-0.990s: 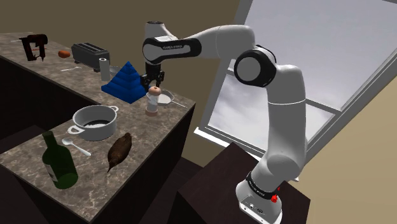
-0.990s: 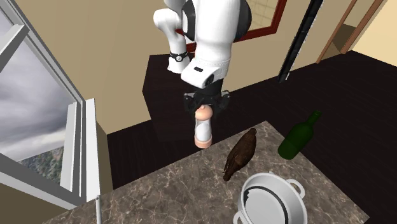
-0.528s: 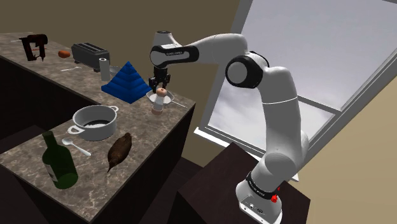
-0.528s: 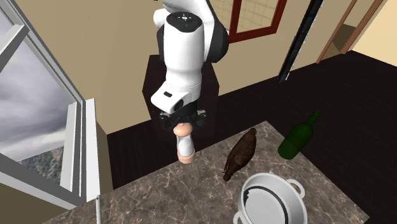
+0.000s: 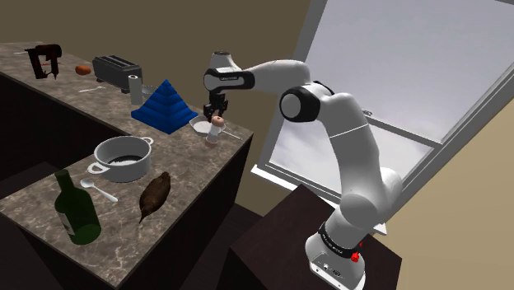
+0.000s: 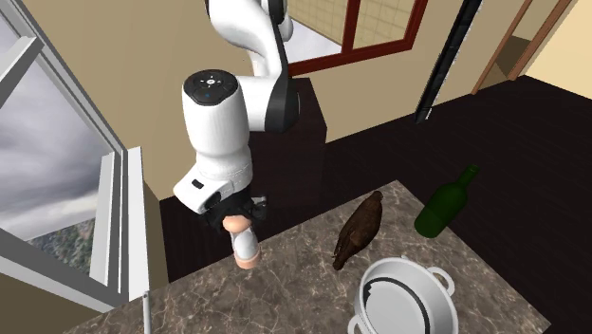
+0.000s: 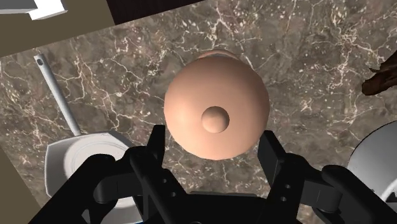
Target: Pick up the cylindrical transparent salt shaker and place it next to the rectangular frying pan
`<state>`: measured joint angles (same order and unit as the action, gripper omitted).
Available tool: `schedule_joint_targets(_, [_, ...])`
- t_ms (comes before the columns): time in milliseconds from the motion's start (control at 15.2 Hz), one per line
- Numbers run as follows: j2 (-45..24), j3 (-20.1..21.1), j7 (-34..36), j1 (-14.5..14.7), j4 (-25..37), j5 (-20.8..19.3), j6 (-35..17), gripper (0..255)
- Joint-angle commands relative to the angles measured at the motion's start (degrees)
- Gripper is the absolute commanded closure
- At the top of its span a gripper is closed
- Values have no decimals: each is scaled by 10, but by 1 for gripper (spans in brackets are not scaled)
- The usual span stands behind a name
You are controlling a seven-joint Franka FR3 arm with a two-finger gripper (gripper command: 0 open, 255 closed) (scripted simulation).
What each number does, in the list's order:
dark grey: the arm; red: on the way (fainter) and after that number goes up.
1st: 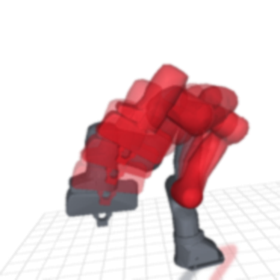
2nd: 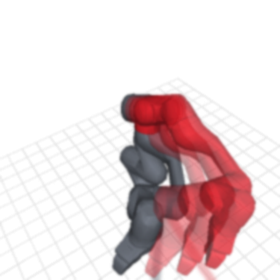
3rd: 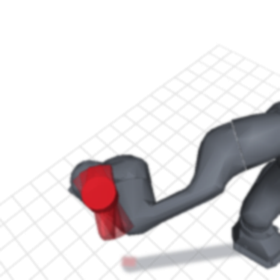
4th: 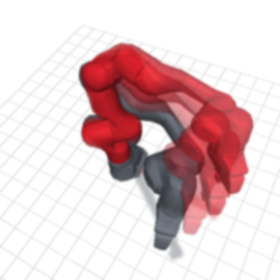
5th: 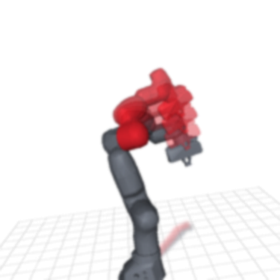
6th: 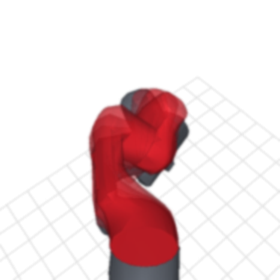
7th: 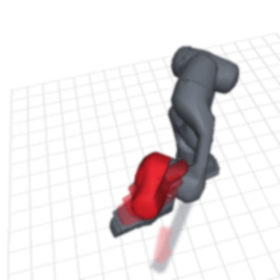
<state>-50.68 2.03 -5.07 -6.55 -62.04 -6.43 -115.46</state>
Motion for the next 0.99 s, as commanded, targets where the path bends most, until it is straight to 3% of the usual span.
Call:
schedule_joint_targets(0, [-30, -2, -17, -14, 34, 2, 2, 255])
schedule_joint_targets(66, [-61, -3, -30, -23, 76, 4, 12, 255])
schedule_joint_targets(924, [-115, -5, -25, -23, 72, 1, -46, 255])
